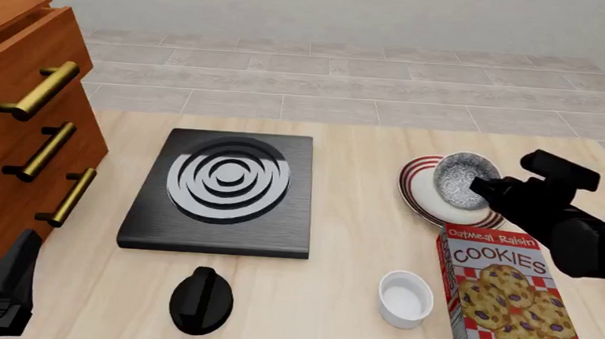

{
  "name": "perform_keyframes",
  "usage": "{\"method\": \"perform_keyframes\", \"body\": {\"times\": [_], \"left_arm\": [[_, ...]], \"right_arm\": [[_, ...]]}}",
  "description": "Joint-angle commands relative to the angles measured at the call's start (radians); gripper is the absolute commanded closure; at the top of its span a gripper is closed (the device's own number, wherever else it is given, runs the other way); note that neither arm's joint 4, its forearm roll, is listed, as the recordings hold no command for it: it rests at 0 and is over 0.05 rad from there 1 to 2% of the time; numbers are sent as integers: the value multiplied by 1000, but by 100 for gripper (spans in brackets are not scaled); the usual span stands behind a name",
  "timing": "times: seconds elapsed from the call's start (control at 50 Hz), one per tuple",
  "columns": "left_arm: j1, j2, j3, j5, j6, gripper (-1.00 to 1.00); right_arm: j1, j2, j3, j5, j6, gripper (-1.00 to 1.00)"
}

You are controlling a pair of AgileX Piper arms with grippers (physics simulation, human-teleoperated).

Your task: Pick the akita bowl next to the ramekin and place it on the plate.

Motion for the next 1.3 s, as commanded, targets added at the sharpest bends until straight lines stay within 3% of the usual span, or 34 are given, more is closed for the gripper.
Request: {"method": "perform_keyframes", "body": {"times": [0.02, 1.3], "left_arm": [[0, 0, 0, 0, 0, -100], [0, 0, 0, 0, 0, -100]], "right_arm": [[1, 27, -16, -17, 6, 100], [-34, 215, -122, -57, -17, 100]]}}
